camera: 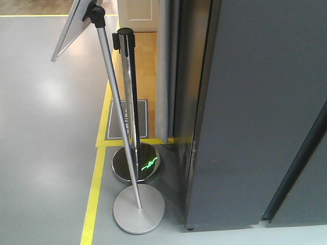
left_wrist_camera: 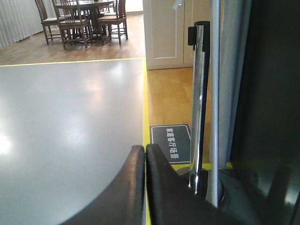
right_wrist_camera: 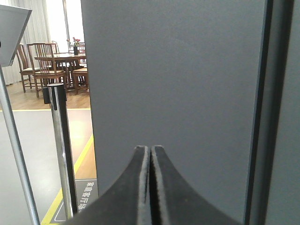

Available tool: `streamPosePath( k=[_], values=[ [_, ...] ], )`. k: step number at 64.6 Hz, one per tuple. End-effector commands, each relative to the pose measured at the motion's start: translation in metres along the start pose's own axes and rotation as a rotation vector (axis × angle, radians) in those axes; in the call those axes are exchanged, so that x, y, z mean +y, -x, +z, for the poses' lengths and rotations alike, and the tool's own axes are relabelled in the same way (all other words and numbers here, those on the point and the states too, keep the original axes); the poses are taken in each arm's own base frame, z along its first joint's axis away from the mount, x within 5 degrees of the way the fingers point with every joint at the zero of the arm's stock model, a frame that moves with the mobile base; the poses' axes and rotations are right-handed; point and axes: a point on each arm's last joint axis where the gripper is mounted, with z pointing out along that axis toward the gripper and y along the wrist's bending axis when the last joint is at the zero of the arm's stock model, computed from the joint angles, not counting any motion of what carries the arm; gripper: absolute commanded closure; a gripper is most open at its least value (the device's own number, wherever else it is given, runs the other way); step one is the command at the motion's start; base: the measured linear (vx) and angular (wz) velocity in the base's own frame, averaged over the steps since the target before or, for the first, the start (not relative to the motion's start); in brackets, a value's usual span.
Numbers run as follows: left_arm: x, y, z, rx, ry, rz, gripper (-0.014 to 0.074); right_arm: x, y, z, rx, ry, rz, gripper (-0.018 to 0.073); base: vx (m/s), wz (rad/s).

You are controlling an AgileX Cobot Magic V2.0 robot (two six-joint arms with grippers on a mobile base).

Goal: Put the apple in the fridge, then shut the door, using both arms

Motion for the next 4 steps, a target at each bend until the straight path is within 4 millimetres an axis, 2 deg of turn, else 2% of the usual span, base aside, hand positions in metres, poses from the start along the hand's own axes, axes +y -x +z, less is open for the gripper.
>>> streamPosePath(
  k=[1,4],
  values=[
    [-0.0012,-0.0026,0.0009,-0.055,-0.017,-0.005,0.0602,0.0014,0.0062,0.0000,-0.071,0.014,-0.015,0.0561,0.00,0.00],
    [-0.0012,-0.0026,0.0009,-0.055,-0.017,-0.005,0.0602,0.0014,0.0062,0.0000,-0.071,0.014,-0.015,0.0561,0.00,0.00]
  ],
)
